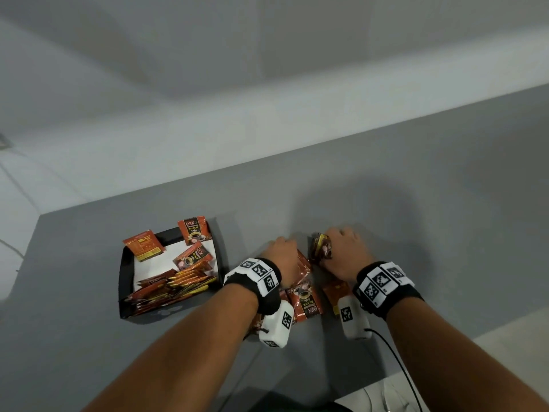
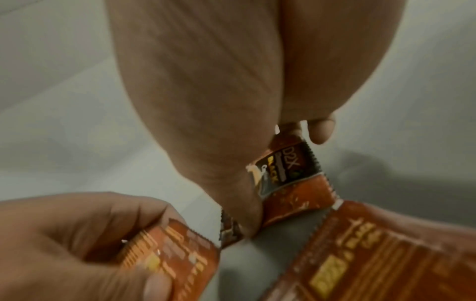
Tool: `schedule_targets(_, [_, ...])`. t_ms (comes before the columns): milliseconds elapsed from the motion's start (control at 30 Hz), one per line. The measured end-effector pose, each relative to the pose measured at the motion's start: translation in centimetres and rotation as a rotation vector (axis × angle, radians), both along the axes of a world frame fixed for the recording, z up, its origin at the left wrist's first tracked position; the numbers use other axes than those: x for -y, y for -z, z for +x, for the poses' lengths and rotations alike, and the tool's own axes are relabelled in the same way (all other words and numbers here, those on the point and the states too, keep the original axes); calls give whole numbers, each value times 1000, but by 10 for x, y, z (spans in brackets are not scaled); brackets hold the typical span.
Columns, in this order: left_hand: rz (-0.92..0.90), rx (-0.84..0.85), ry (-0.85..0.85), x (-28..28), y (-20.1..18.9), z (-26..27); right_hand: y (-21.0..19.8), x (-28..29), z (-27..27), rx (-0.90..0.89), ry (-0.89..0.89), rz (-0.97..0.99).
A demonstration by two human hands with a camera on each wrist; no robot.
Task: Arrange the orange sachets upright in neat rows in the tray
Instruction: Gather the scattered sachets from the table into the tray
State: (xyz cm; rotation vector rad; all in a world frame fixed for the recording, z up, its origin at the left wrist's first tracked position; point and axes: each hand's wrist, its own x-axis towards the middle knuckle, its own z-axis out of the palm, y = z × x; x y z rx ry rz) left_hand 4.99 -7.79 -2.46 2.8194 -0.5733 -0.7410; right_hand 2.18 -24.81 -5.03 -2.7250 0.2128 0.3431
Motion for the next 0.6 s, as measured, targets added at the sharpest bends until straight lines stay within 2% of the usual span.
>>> schedule_targets(133, [-162,-6,-98,-14,-33,3,3,-4,-1,109,-47,-119])
schedule_targets(200, [-253,-52,-119,-20,-54,-3,5,-5,0,61,-64,-83])
schedule_targets(267, [-292,-142,-61,-22,-68,-17,2,-4,3,20,-43,-10])
schedule_targets(367, [-229,-205,141,-16,-62,-43,-10,2,12,76,32,190])
schedule_targets(433, [-115,-197,219,-12,-47,-52,-21,11,16,81,36,215])
schedule_targets(500, [59,-137,316,-10,-32,-56,-26,17,16,37,-9,144])
schedule_targets(600, [94,-67,276,-10,-21,-57,-20,15,7,-80,-92,-17])
